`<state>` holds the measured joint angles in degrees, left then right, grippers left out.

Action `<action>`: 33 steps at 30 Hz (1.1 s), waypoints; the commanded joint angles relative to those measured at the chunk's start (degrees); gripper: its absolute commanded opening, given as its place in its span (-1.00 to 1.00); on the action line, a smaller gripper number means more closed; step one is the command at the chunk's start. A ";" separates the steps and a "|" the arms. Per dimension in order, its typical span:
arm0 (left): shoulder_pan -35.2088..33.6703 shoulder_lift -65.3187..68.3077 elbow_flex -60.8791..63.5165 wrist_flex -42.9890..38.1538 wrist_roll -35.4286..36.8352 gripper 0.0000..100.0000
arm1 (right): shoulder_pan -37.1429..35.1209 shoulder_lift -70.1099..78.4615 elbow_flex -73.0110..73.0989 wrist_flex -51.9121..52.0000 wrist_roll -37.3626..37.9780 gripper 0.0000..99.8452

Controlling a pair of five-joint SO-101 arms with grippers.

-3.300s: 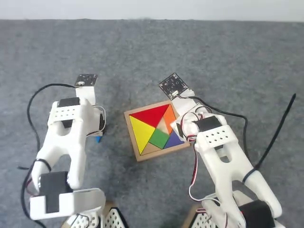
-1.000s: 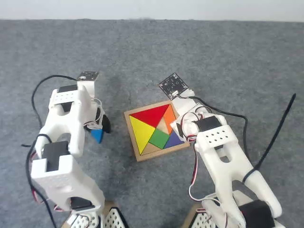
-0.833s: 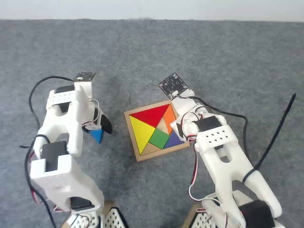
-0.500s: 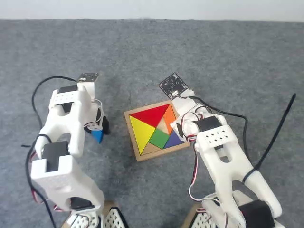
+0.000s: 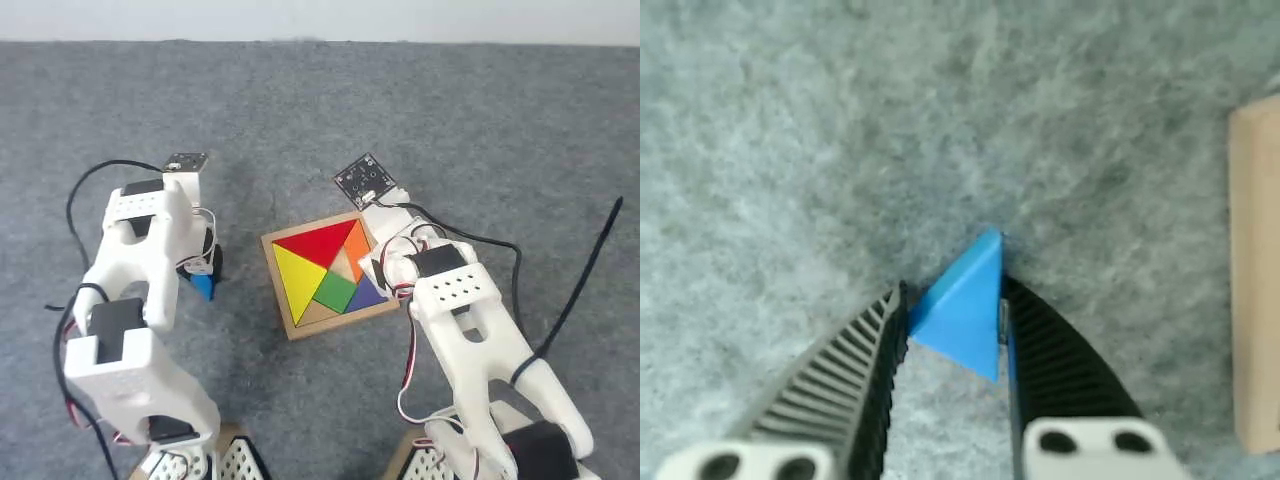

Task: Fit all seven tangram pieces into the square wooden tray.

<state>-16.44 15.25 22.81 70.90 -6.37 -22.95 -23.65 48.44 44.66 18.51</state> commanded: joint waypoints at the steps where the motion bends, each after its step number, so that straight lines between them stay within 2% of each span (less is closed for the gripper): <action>1: -0.09 -0.53 -0.22 -0.26 0.88 -0.82 | 0.57 -3.03 -0.62 -1.01 0.18 -0.95; 16: 1.23 -0.62 -0.57 -0.26 0.70 -0.97 | 0.57 -3.03 -0.62 -1.01 0.18 -0.95; 33: 1.23 -0.70 -1.54 0.44 0.62 -0.97 | 1.63 -3.12 -0.79 -1.01 0.00 -0.95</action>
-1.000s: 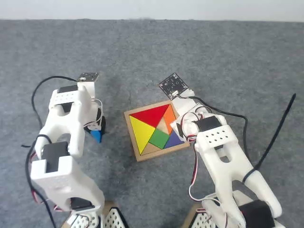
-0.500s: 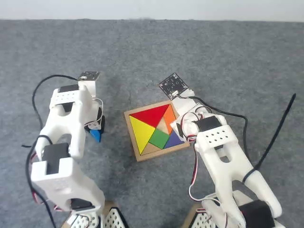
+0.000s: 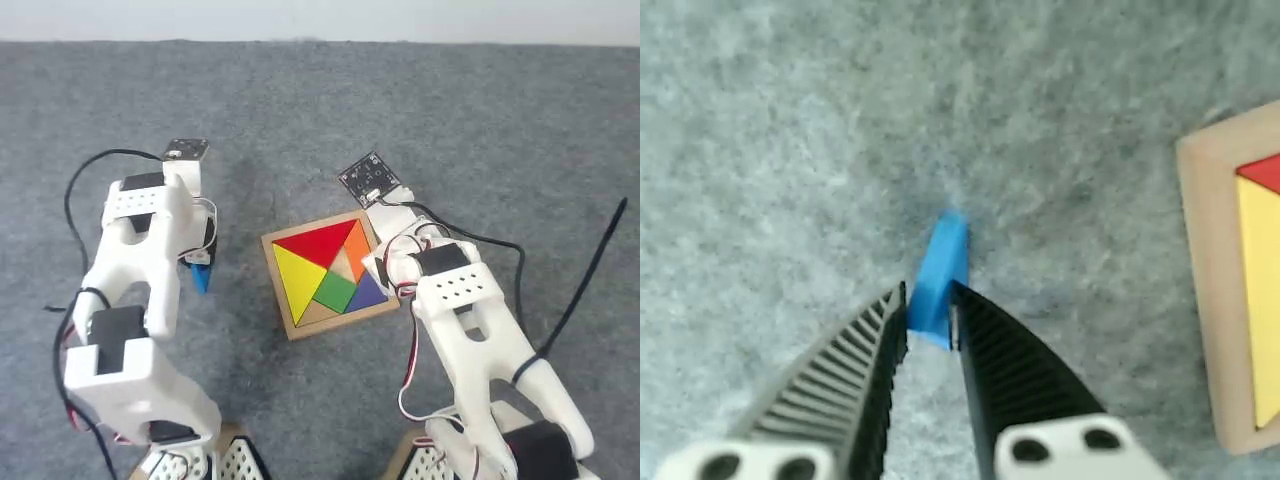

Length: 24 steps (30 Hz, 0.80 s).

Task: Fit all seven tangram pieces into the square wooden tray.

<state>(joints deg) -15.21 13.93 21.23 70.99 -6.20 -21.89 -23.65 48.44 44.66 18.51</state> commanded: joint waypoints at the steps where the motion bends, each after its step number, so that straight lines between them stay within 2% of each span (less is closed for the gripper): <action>1: 0.35 0.62 0.04 0.97 0.44 -0.97 | 0.57 -3.12 -0.79 -1.01 0.00 -0.95; 8: 5.27 -3.78 2.15 1.76 1.32 -0.97 | 1.71 -5.49 -0.53 -0.84 -0.26 -0.95; 13: 5.19 -6.95 3.38 1.67 3.69 -0.97 | 4.00 -8.84 0.35 -0.92 -0.35 -0.95; 24: 5.10 -2.73 3.47 -0.18 3.69 -0.98 | 3.65 -11.82 2.02 -1.01 -0.35 -0.95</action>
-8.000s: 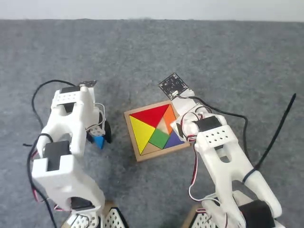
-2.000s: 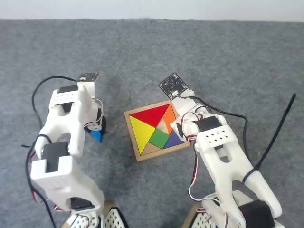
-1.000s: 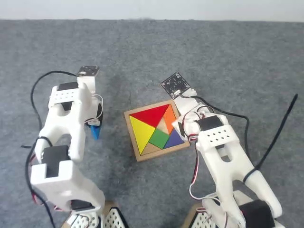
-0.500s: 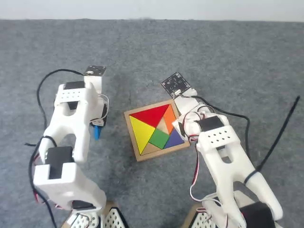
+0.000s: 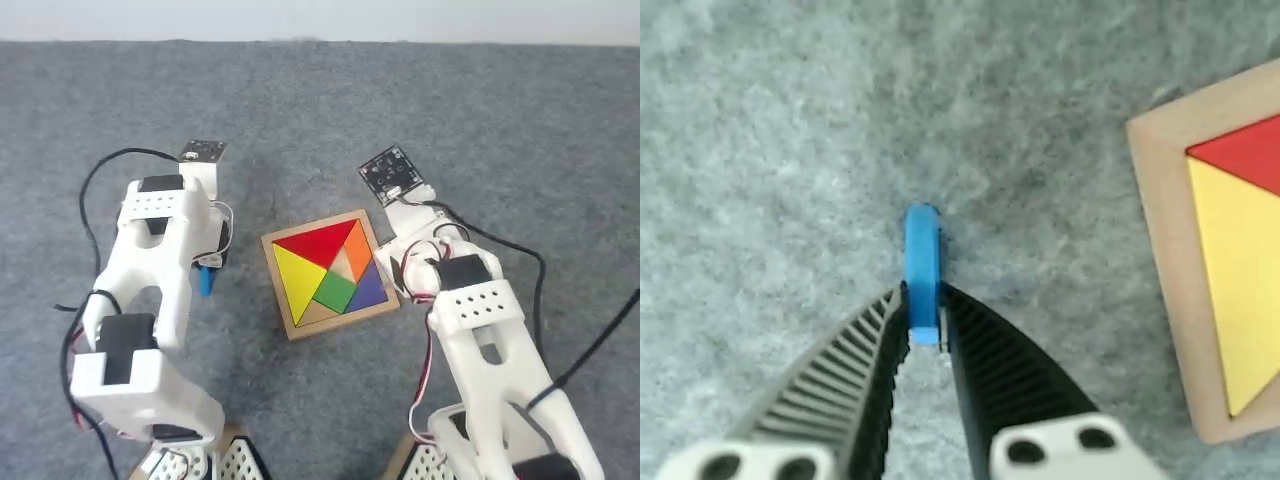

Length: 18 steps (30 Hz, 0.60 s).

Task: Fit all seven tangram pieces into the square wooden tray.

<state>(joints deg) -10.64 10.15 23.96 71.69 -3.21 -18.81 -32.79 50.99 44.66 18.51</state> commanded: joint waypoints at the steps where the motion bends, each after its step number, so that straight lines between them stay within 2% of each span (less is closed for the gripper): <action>1: 0.53 1.05 0.66 -0.88 0.62 -0.98 | 0.57 -2.68 -0.53 -1.01 -0.35 -0.95; 13: 0.53 1.67 0.92 -0.62 0.62 -0.97 | 0.57 -2.42 -0.44 -1.01 -0.44 -0.95; 18: 0.53 1.67 1.01 -0.53 0.70 -0.89 | 0.57 -2.33 -0.44 -1.01 -0.44 -0.95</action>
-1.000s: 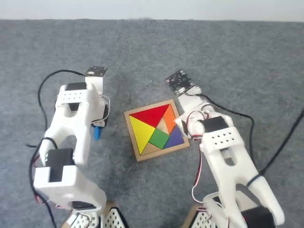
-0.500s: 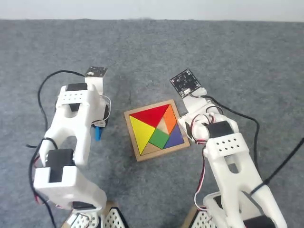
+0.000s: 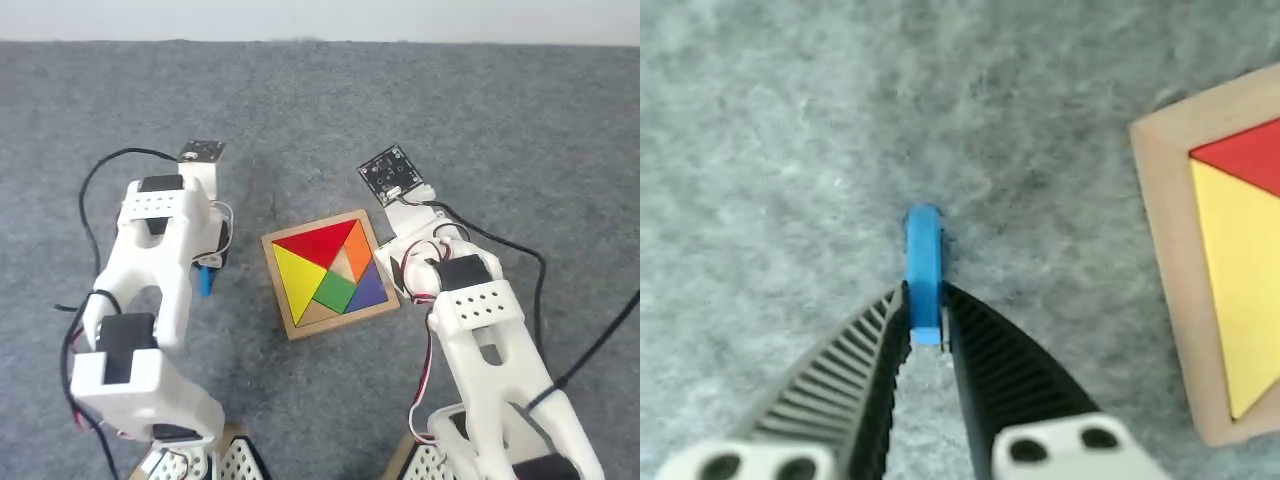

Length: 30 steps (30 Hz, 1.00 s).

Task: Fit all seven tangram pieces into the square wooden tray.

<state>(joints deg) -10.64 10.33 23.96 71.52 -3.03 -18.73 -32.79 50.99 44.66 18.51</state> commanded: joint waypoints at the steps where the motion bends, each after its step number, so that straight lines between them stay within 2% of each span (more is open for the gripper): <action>1: 0.26 1.49 1.01 -0.35 0.62 -0.89 | 0.48 -2.33 -0.44 -1.01 -0.44 -0.95; 19: -0.62 -0.79 0.92 0.88 0.62 -0.98 | 0.48 -2.24 -0.44 -1.10 -0.44 -0.95; 25: 0.35 -14.86 4.18 3.08 1.41 -0.98 | 0.57 -2.24 -0.44 -1.10 -0.44 -0.95; 28: 5.10 -23.82 6.29 3.16 4.04 -0.98 | 0.84 -2.24 -0.53 -1.45 -3.08 -0.95; 30: 9.23 -28.22 6.37 3.16 8.97 -0.98 | 1.71 -2.33 -0.53 -1.80 -4.48 -0.95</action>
<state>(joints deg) -6.51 -9.01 30.73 74.42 0.31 -18.73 -32.79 50.99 44.22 16.13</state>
